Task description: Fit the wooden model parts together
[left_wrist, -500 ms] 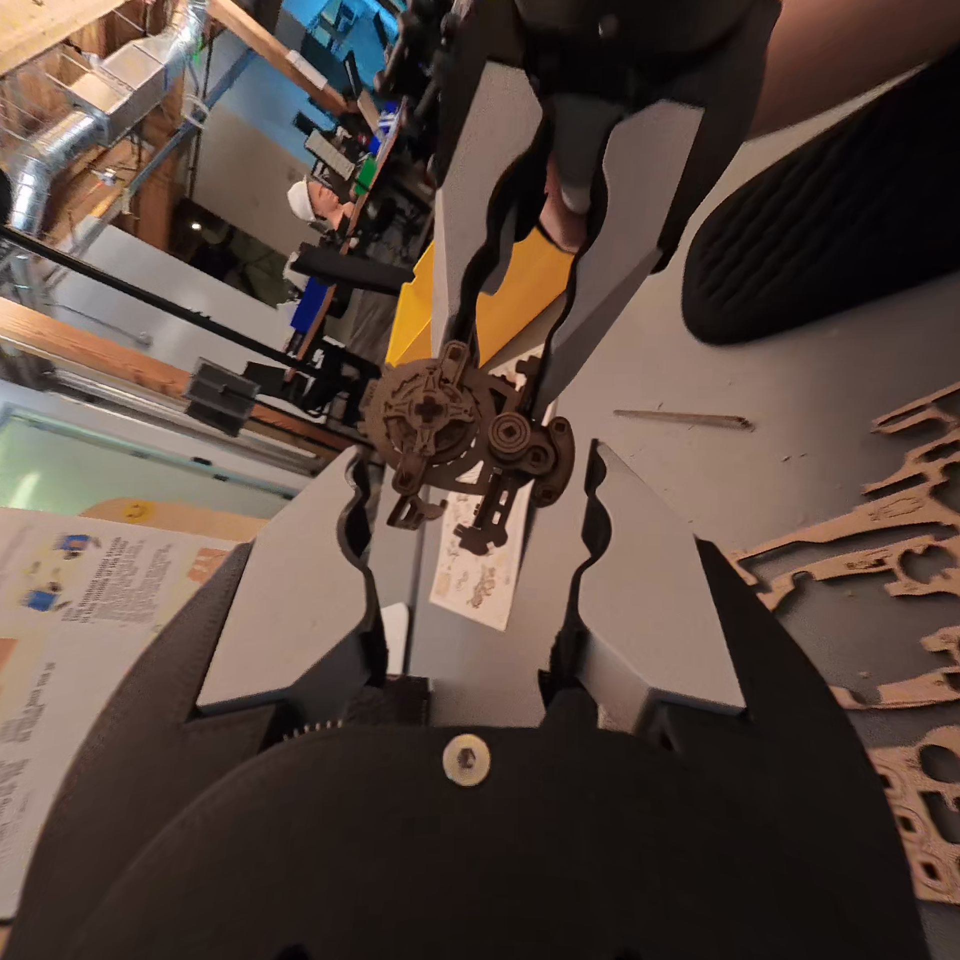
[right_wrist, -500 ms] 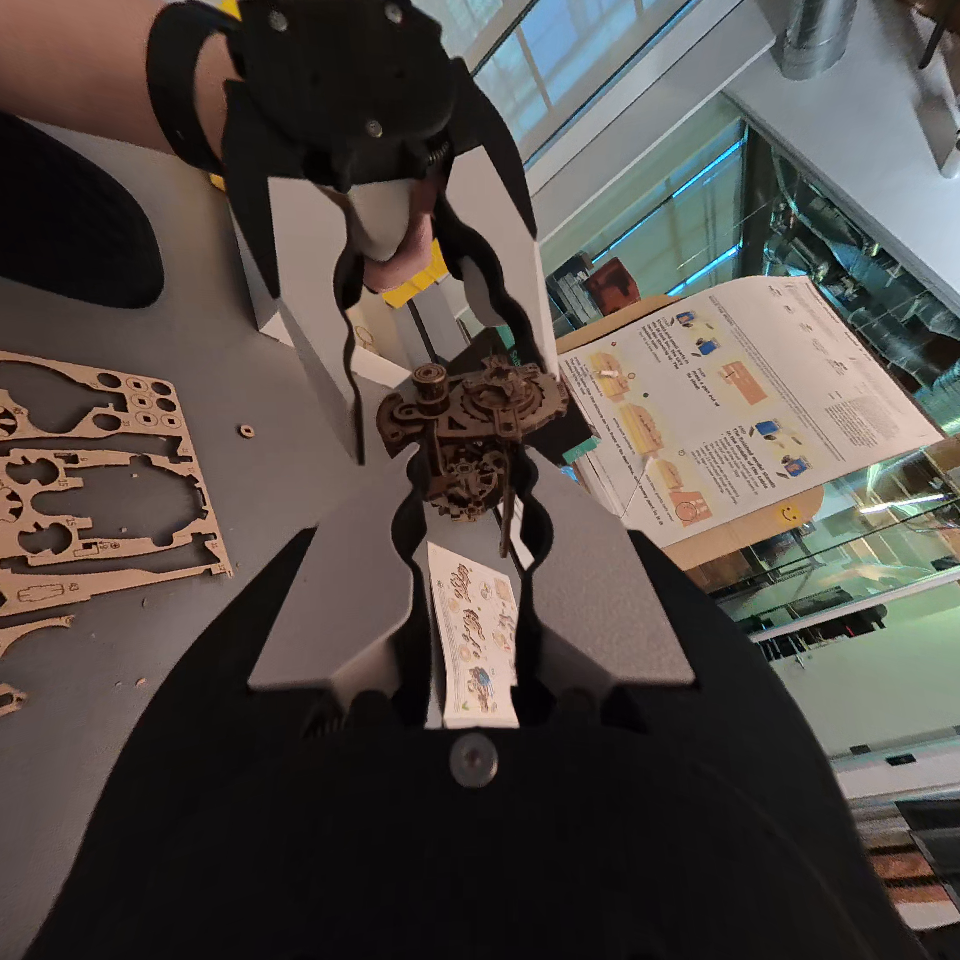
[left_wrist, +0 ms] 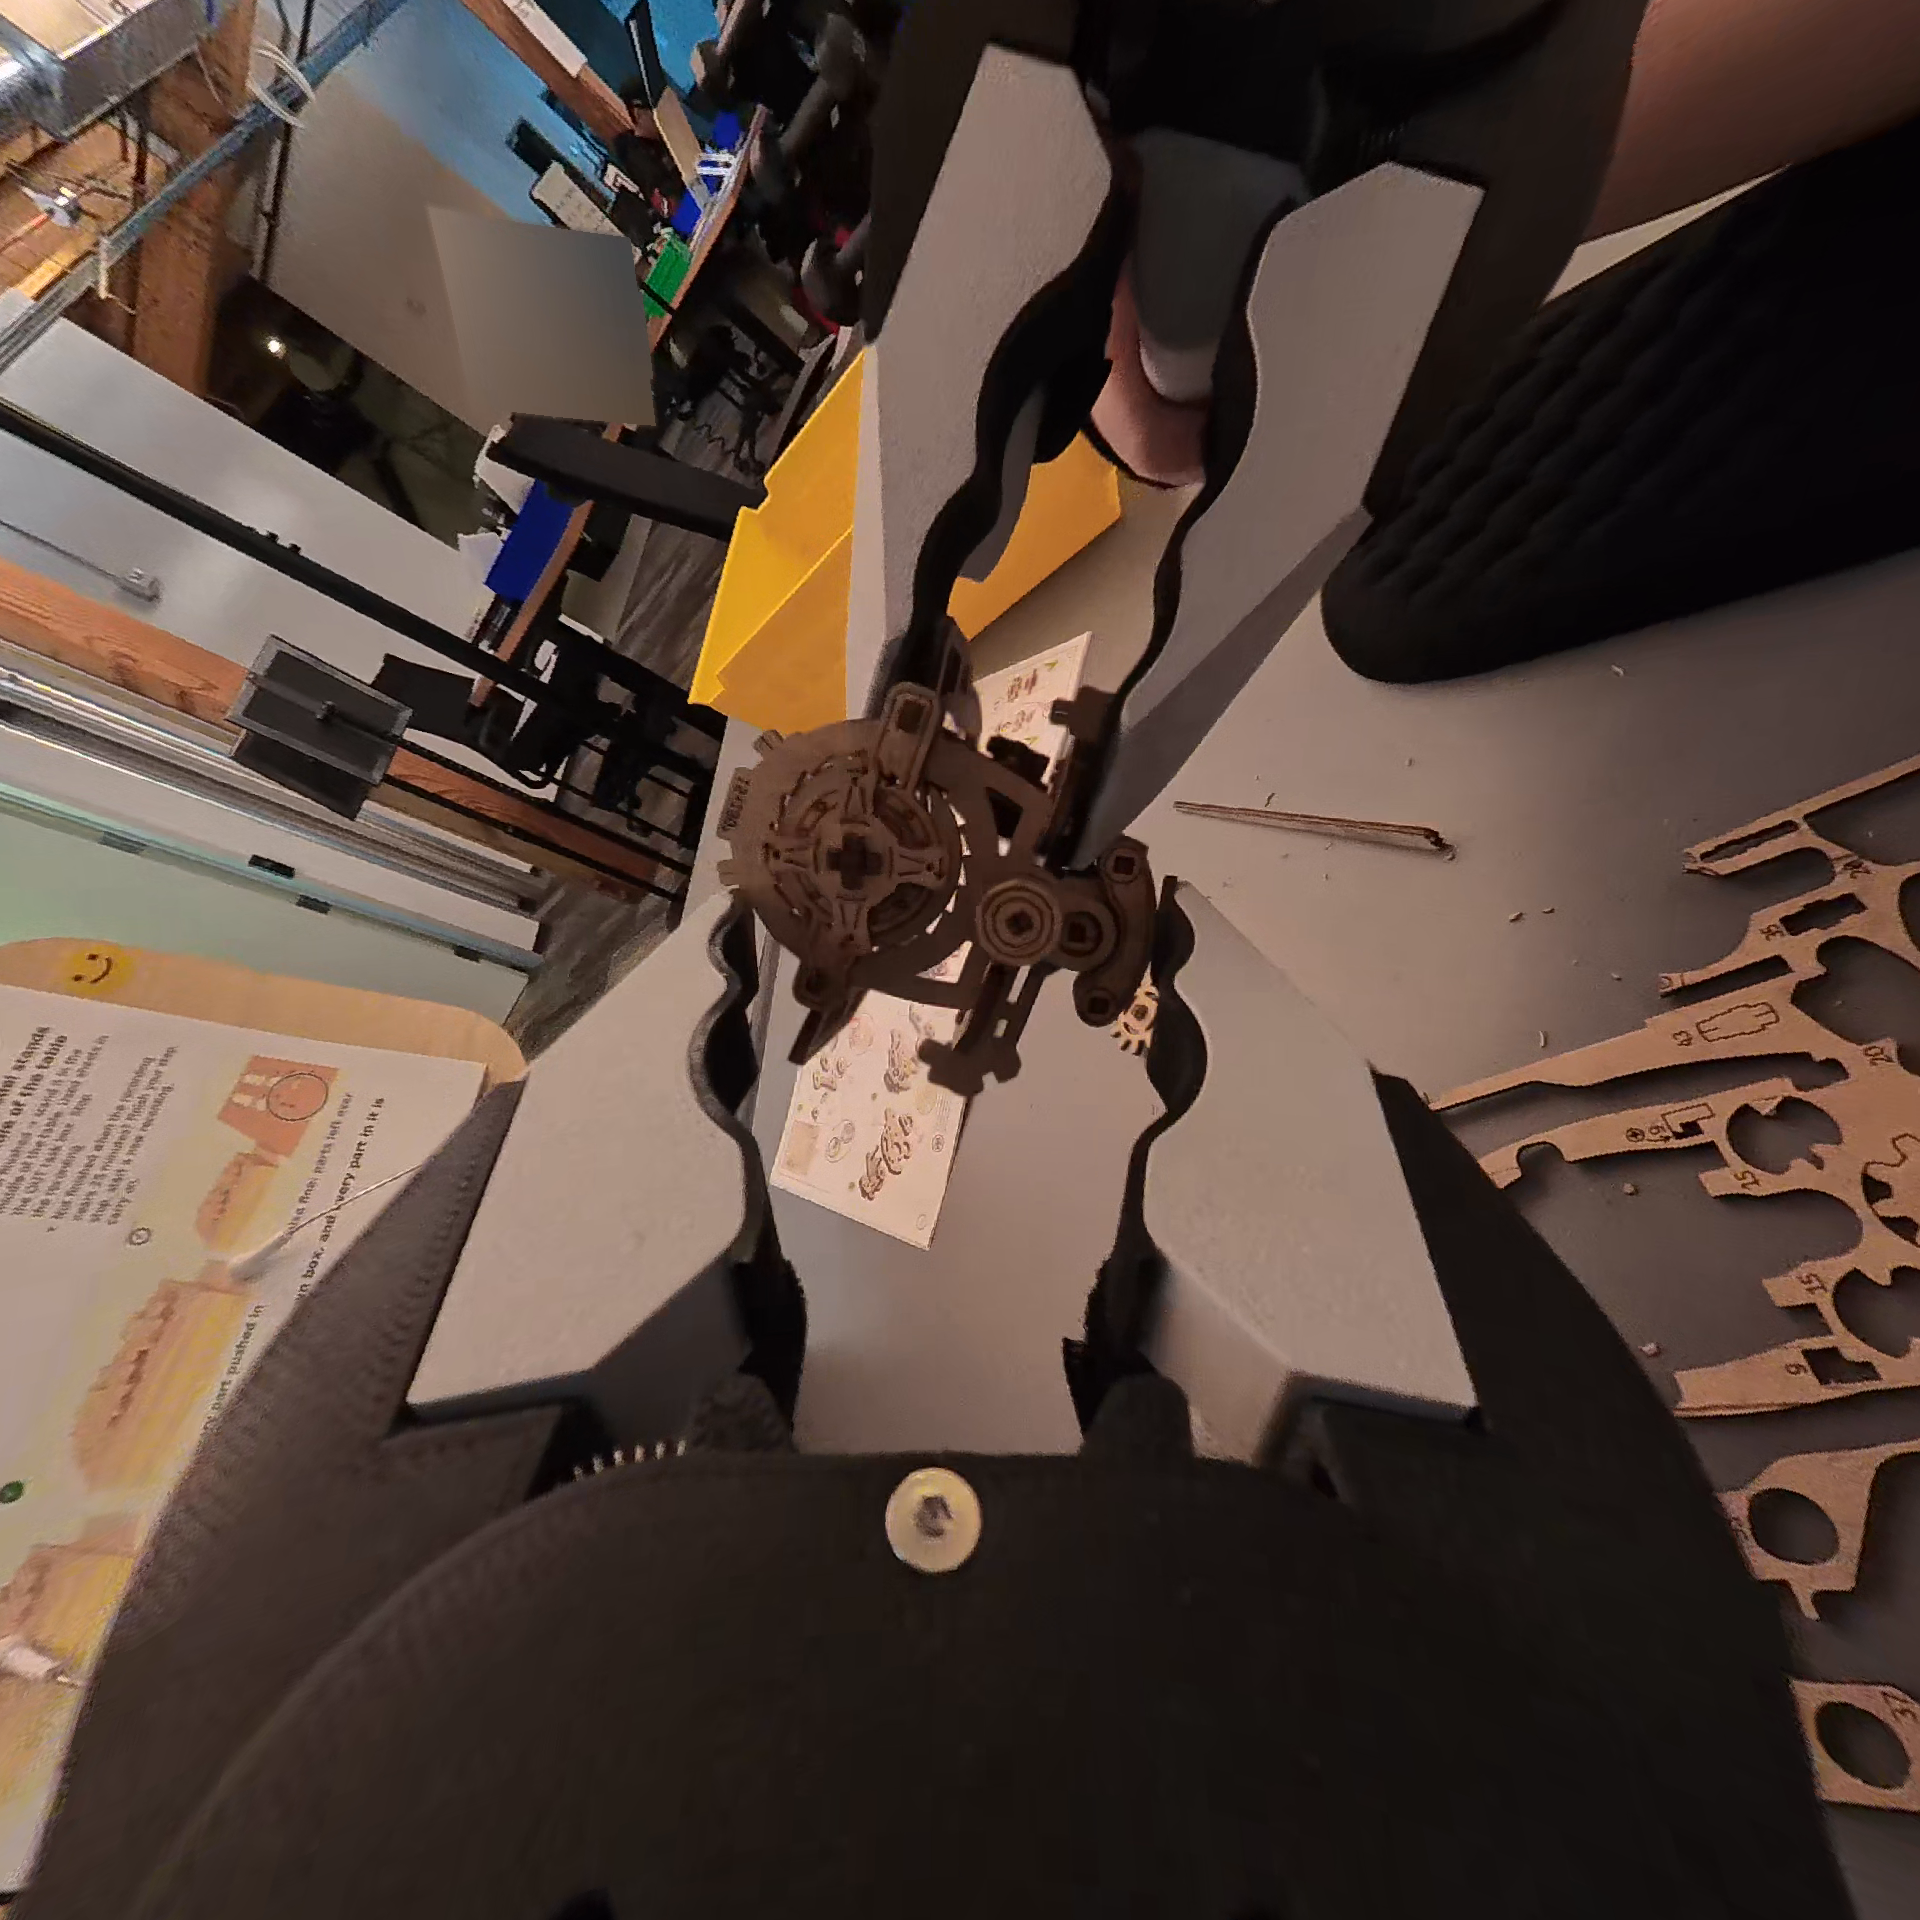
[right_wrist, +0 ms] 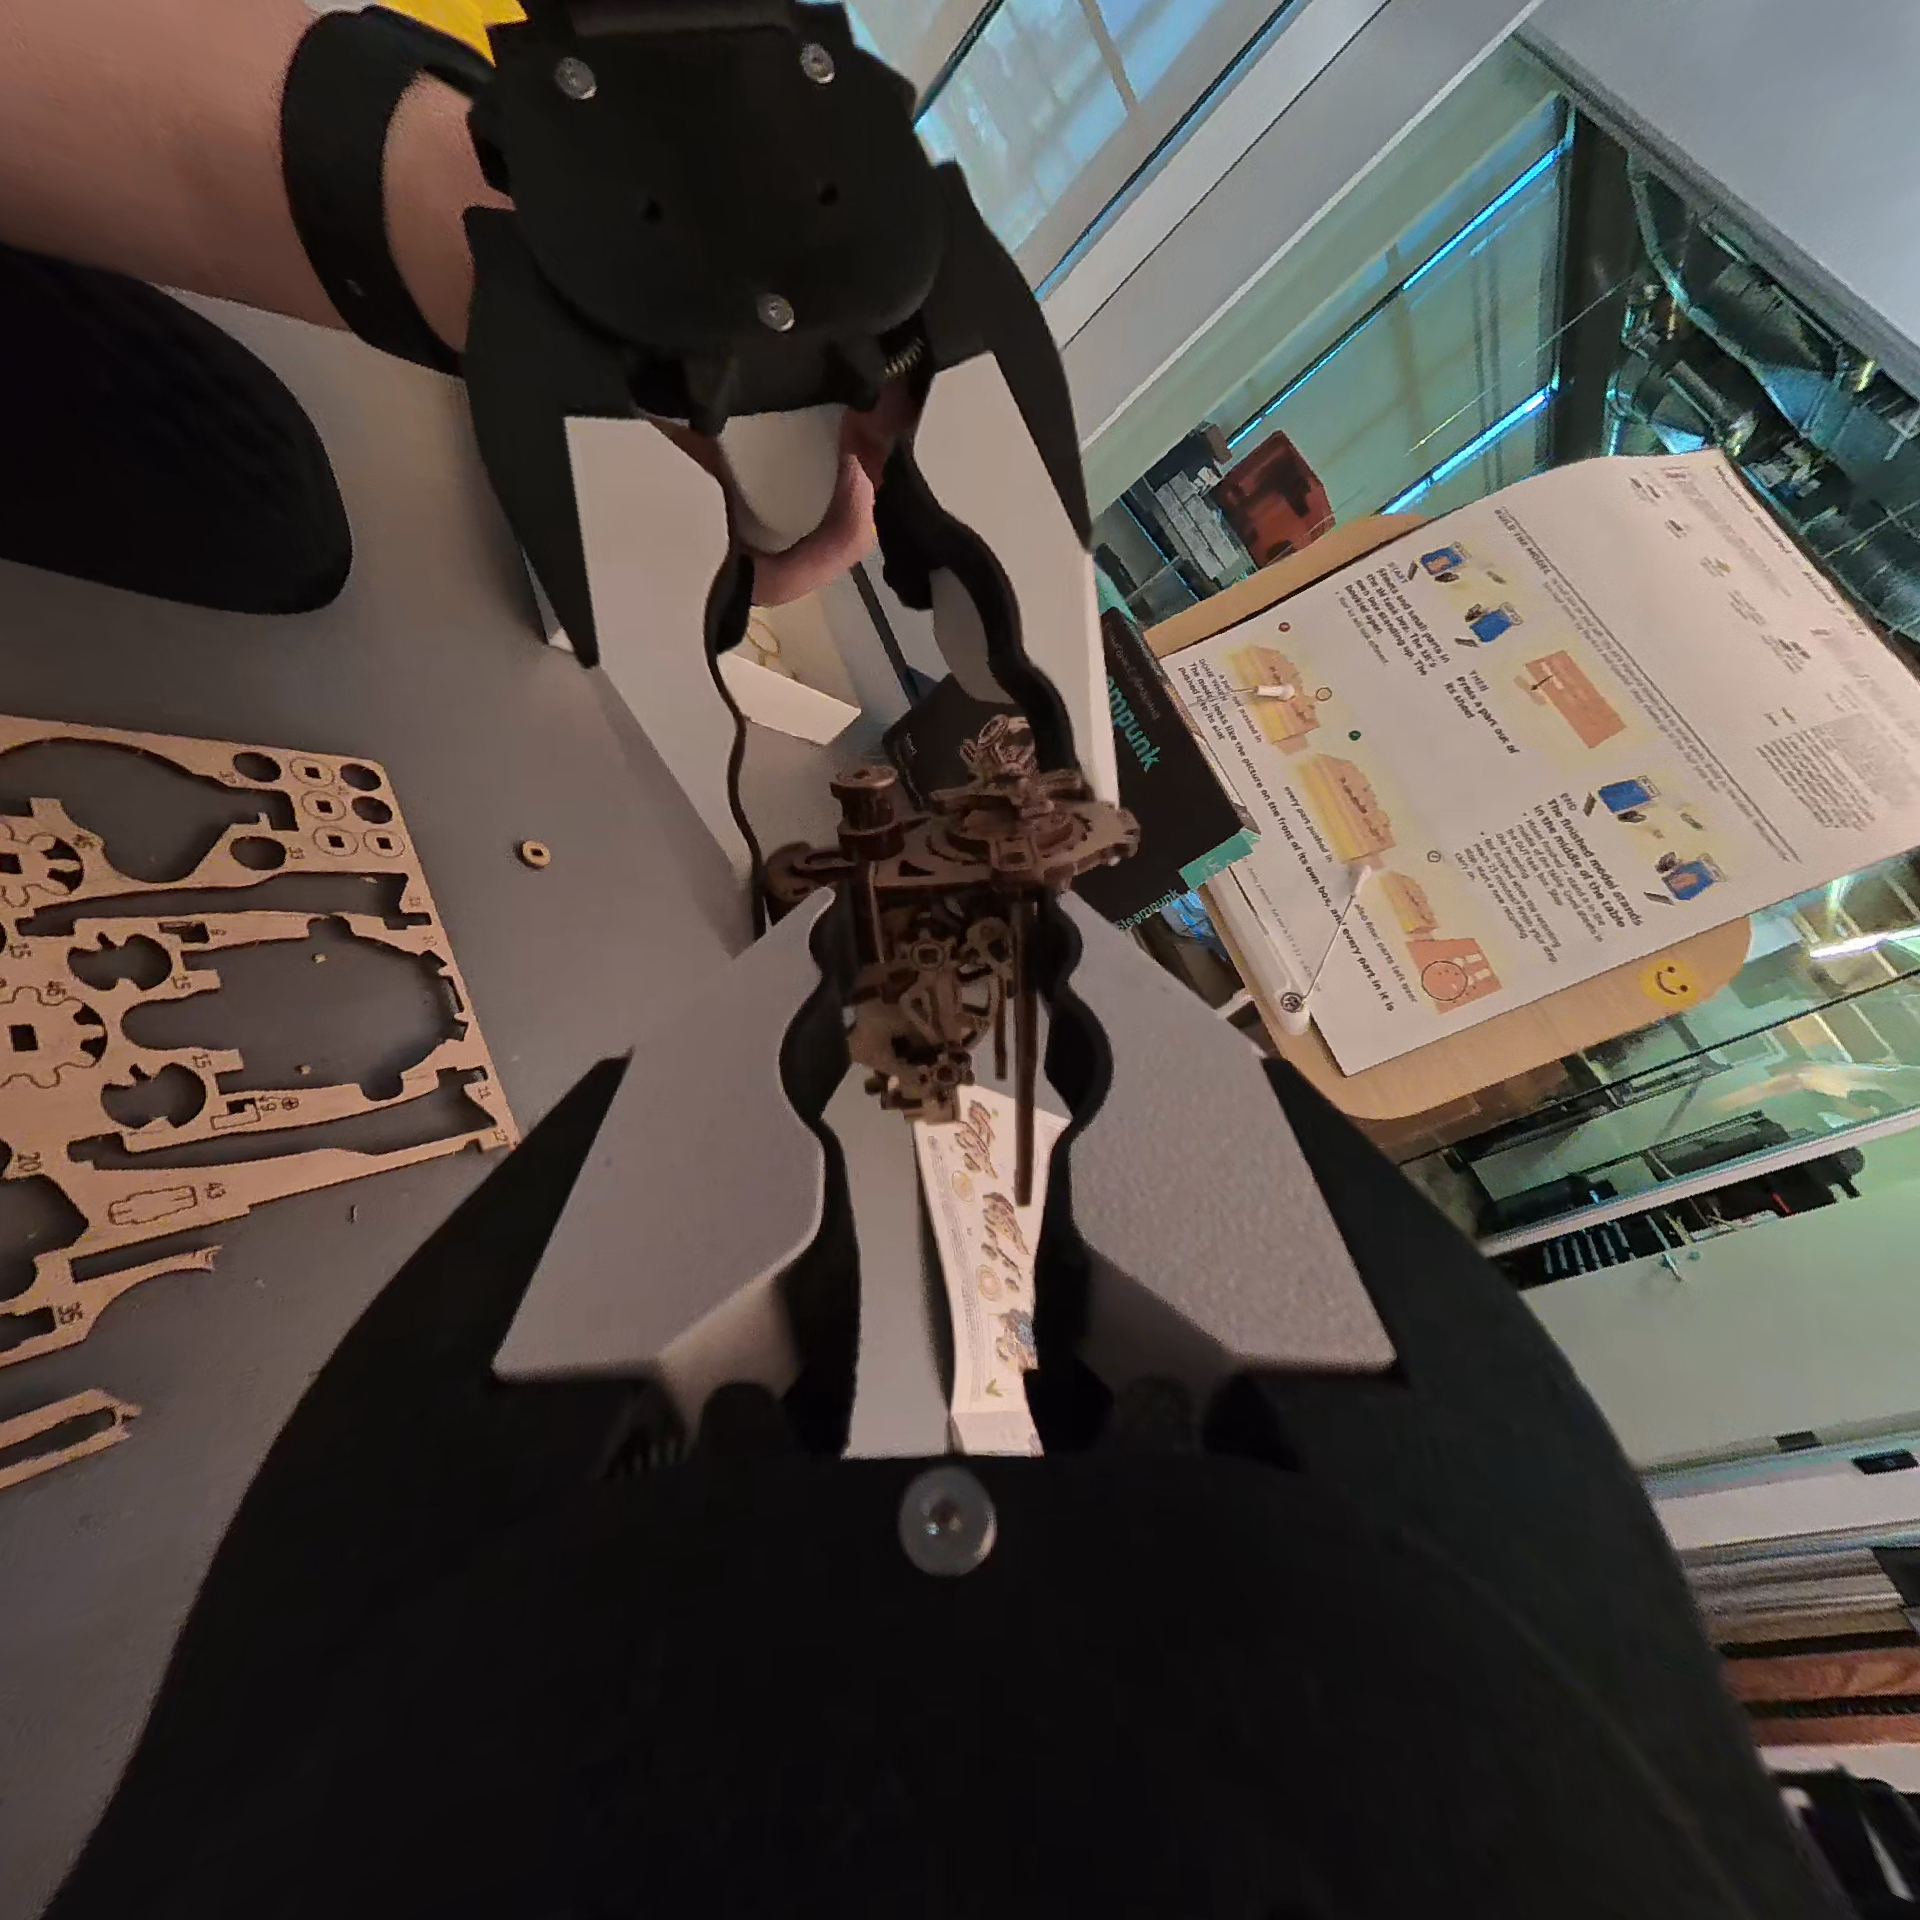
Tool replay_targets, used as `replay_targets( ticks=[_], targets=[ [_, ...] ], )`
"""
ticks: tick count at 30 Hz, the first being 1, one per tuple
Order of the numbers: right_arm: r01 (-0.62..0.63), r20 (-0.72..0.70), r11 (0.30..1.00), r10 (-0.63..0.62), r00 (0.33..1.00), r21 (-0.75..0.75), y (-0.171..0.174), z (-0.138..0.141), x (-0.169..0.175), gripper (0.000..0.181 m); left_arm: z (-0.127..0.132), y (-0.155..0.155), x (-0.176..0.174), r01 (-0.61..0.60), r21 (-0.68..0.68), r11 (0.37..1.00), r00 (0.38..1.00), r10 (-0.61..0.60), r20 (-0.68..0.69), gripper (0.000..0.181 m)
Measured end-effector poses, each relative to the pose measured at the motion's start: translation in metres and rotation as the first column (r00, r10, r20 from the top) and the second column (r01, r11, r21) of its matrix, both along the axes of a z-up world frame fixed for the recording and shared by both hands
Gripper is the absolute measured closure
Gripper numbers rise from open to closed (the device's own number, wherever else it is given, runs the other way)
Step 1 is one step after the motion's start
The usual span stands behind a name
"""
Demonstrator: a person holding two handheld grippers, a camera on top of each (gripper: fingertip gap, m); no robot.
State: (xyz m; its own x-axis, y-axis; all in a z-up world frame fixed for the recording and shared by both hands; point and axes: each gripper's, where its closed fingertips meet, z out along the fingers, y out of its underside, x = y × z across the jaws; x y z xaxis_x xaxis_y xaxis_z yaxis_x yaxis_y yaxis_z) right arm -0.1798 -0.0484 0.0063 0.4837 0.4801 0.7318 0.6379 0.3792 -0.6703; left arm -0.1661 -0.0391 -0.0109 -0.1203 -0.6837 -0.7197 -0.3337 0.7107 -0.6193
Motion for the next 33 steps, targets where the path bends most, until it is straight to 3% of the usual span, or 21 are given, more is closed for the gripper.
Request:
replay_targets(
  ticks=[22,25,33],
  targets=[
    [-0.038,-0.002,0.997,0.038,0.999,-0.062,0.0002,-0.0035,0.0031,0.148,-0.0001,-0.0036,0.0011,0.018,-0.038,0.999,1.0,-0.018,0.008,0.106],
    [-0.023,-0.019,0.998,0.023,1.0,-0.05,0.0017,0.0009,0.0054,0.139,0.0023,-0.0046,0.0009,0.024,-0.012,1.0,1.0,-0.023,0.021,0.107],
    [-0.068,-0.023,0.992,0.066,0.998,-0.105,-0.0017,-0.0045,0.0038,0.149,0.0034,-0.007,0.0013,0.032,0.021,0.999,0.999,-0.032,0.026,0.107]
  ],
)
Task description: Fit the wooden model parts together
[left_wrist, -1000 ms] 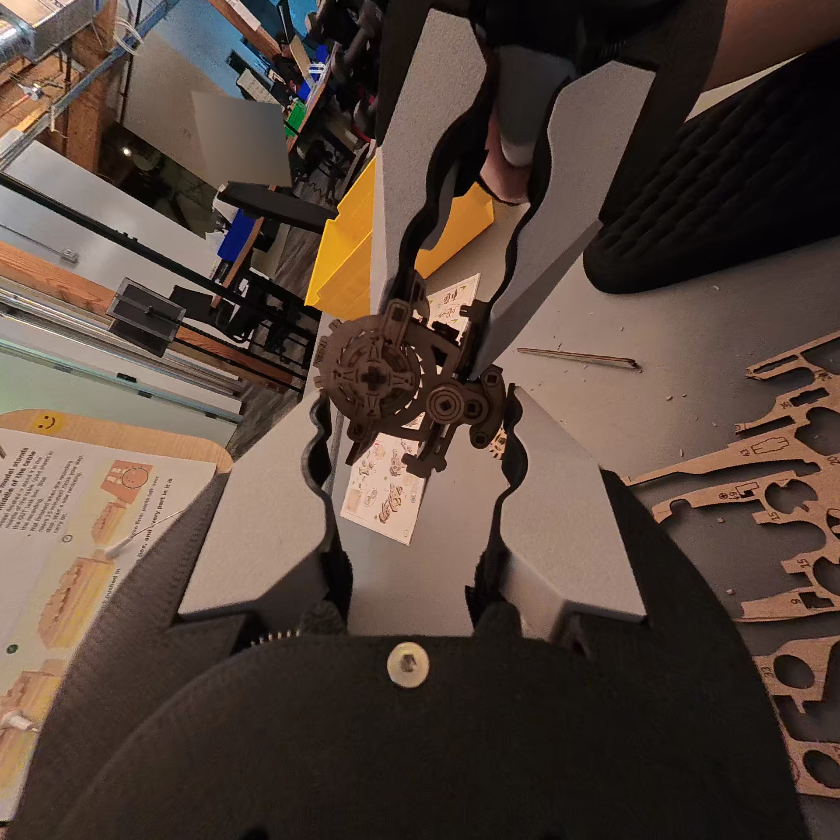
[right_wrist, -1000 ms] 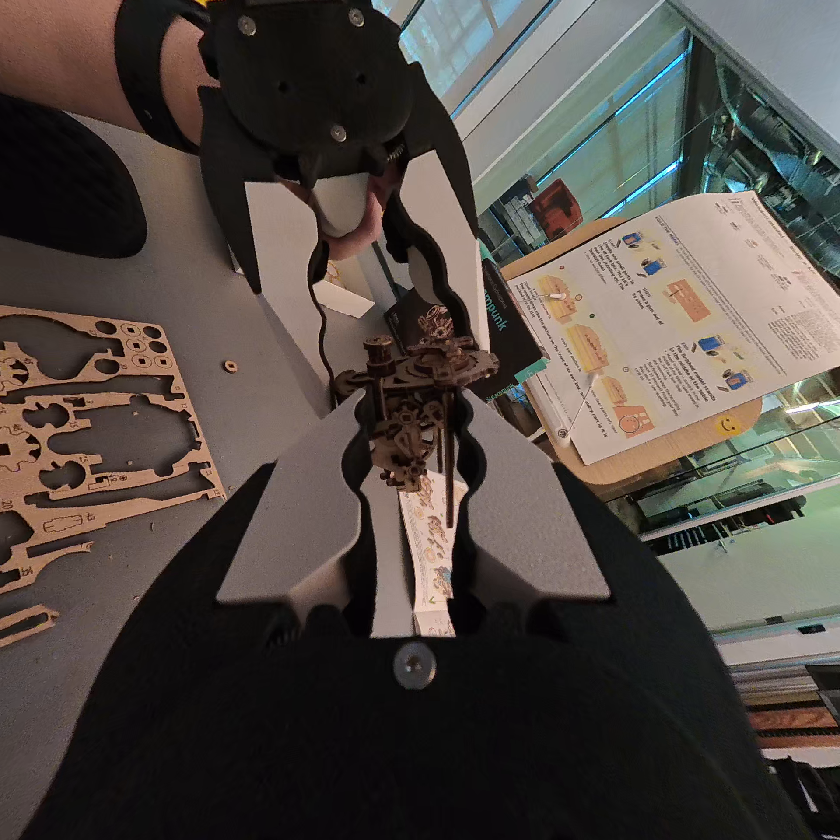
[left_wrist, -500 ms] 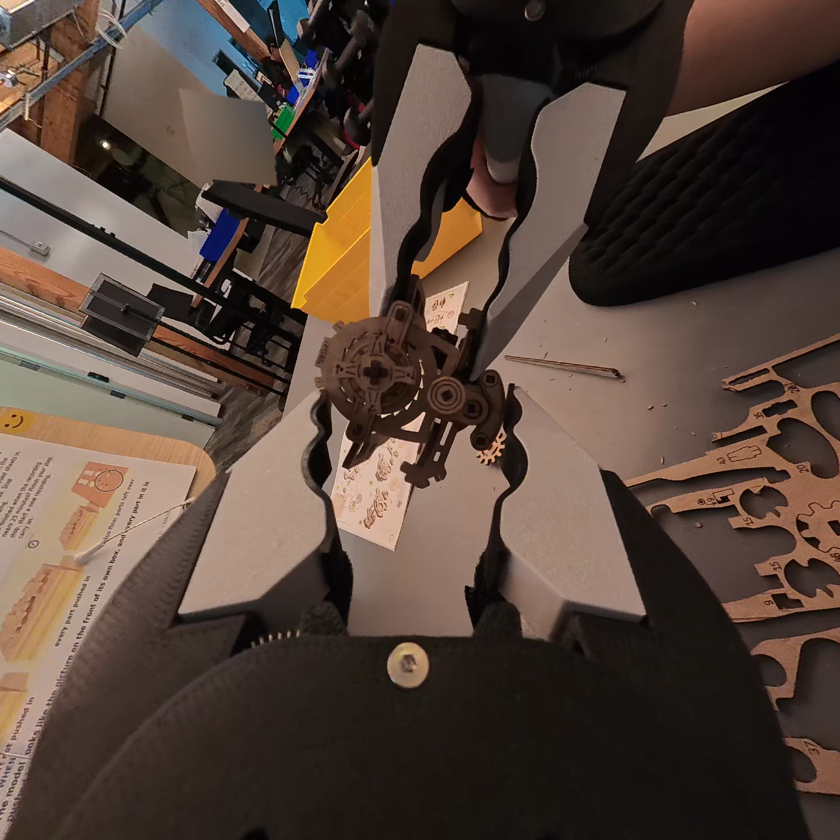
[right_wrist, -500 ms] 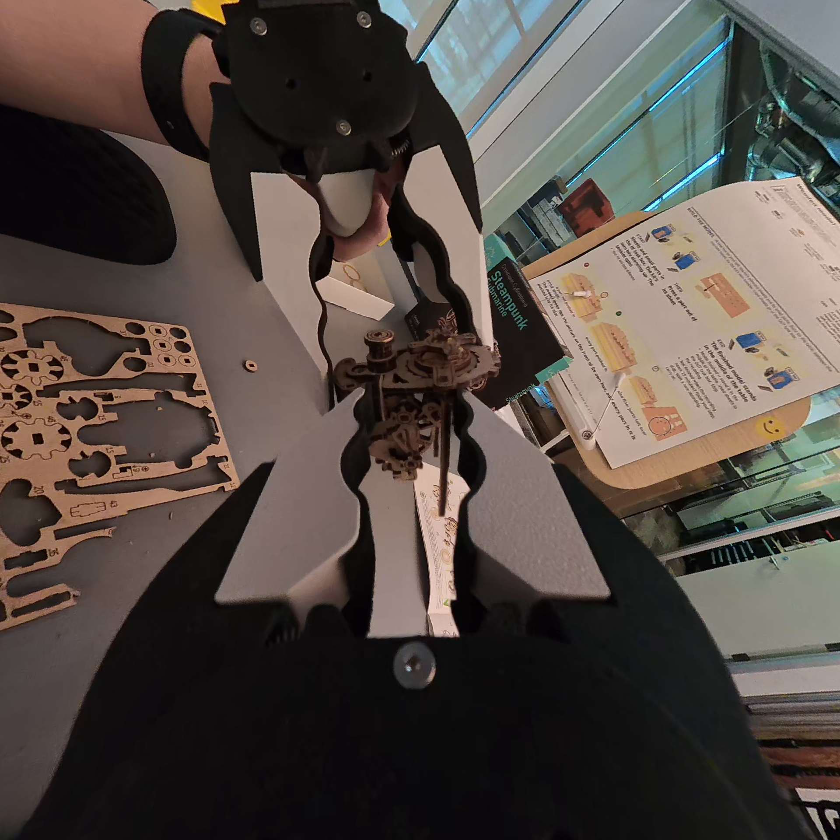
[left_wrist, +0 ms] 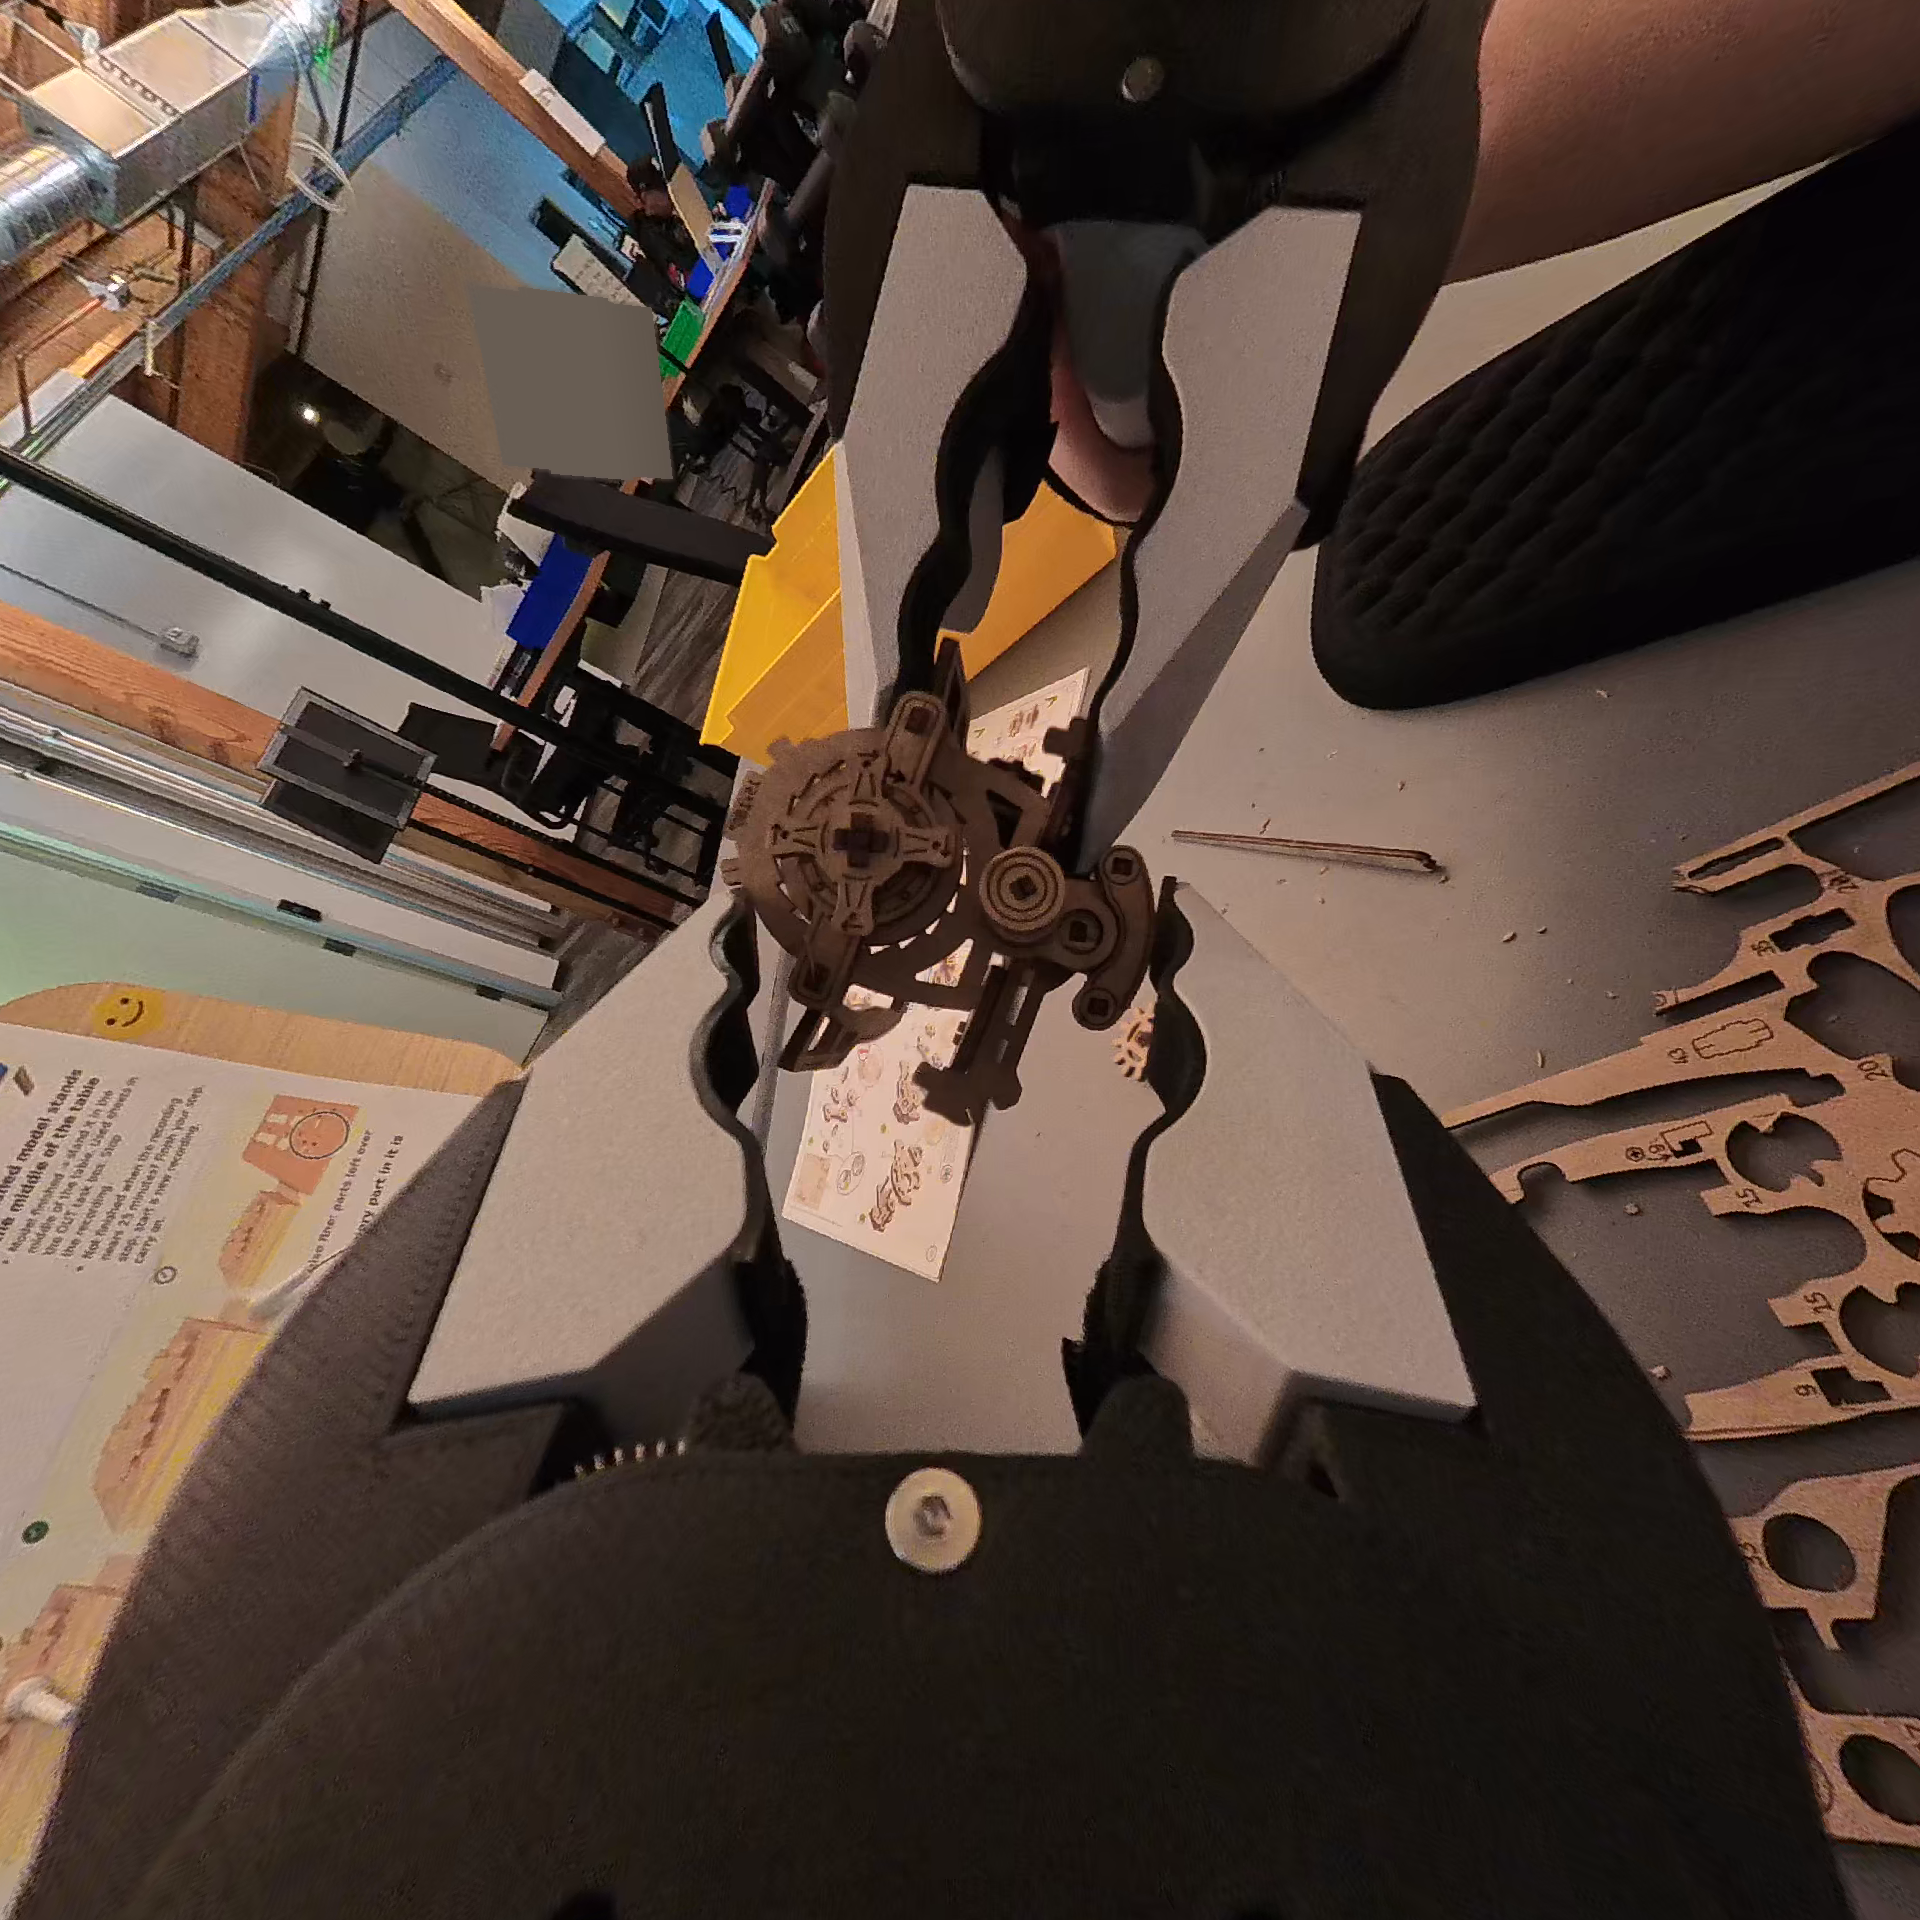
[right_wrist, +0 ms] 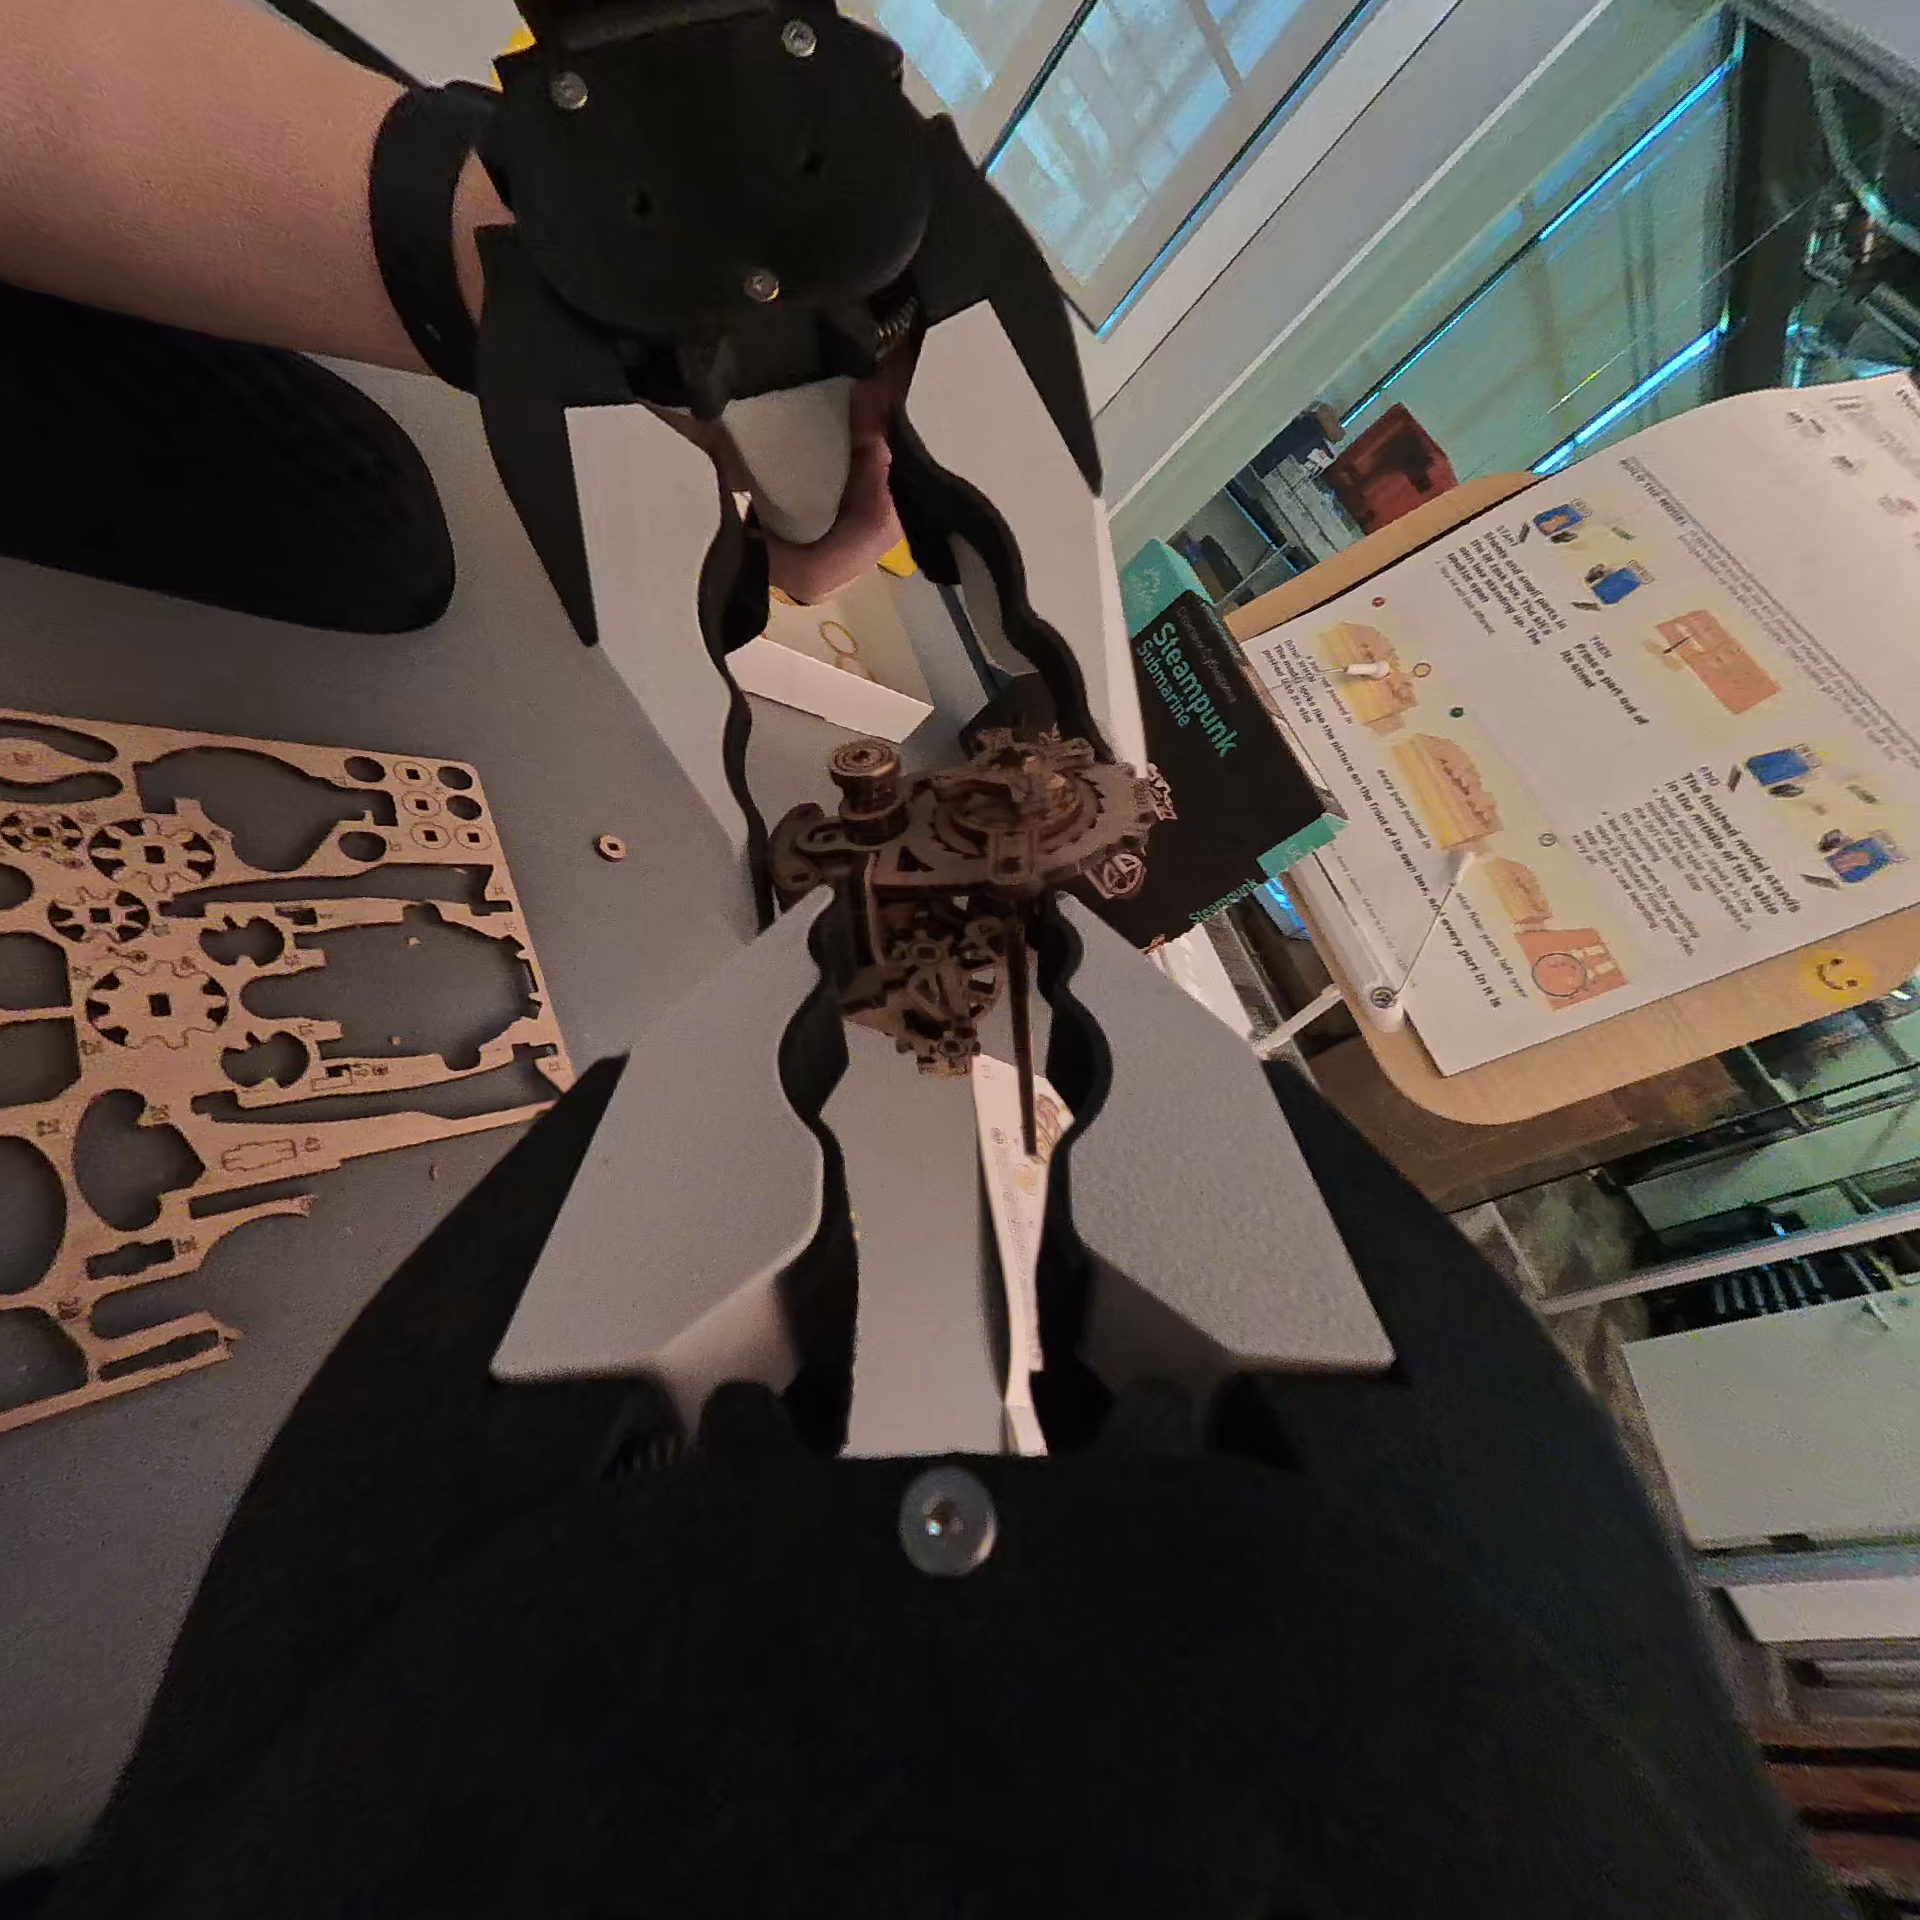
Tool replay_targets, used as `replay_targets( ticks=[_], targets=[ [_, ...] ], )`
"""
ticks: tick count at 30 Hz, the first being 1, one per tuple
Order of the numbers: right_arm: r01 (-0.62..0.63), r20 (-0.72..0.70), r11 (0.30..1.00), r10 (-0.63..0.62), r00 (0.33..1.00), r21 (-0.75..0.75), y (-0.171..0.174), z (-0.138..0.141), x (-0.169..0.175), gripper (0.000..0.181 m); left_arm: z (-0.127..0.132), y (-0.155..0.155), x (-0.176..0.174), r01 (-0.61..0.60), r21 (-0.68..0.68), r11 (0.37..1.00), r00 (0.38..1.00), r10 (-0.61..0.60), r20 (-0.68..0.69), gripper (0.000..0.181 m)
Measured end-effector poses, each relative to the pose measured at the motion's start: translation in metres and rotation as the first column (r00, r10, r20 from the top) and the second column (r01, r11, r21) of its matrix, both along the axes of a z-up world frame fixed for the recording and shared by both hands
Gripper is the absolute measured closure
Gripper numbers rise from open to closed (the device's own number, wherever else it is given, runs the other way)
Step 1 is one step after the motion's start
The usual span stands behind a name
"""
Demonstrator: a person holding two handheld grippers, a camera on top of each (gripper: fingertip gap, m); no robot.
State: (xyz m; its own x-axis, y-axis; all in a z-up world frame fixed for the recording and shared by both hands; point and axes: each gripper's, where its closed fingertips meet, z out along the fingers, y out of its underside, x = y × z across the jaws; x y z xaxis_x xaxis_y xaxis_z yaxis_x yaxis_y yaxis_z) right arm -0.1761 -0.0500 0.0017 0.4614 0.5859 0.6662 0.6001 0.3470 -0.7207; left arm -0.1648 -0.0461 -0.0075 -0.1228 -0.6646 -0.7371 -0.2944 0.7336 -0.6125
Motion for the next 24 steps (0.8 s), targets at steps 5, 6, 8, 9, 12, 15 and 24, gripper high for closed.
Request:
replay_targets(
  ticks=[5,6,8,9,12,15,24],
  targets=[
    [0.022,0.038,0.999,-0.023,0.999,0.03,0.001,-0.003,0.0,0.15,-0.004,0.002,0.0,-0.01,0.015,1.0,1.0,0.01,-0.012,0.107],
    [0.025,0.036,0.999,-0.026,0.999,0.032,0.002,-0.003,0.001,0.15,-0.003,0.002,0.001,-0.01,0.016,1.0,1.0,0.01,-0.009,0.106],
    [0.031,0.033,0.999,-0.032,0.999,0.036,0.002,-0.002,0.001,0.15,-0.002,0.002,0.0,-0.013,0.019,1.0,1.0,0.014,-0.008,0.106],
    [0.033,0.034,0.999,-0.034,0.999,0.042,0.002,-0.002,0.0,0.15,-0.002,0.003,0.0,-0.016,0.021,1.0,1.0,0.016,-0.01,0.106],
    [0.047,0.041,0.998,-0.049,0.998,0.04,0.004,-0.004,0.0,0.15,-0.004,0.005,0.0,-0.025,0.026,0.999,1.0,0.026,-0.014,0.106],
    [0.041,0.024,0.999,-0.042,0.999,0.015,0.007,-0.006,0.0,0.149,-0.006,0.008,0.0,-0.035,0.026,0.999,0.999,0.036,-0.027,0.106],
    [0.04,0.088,0.998,-0.044,0.995,0.041,0.005,-0.006,0.005,0.15,-0.011,0.015,0.0,-0.066,0.031,0.997,0.997,0.068,-0.048,0.106]
  ],
)
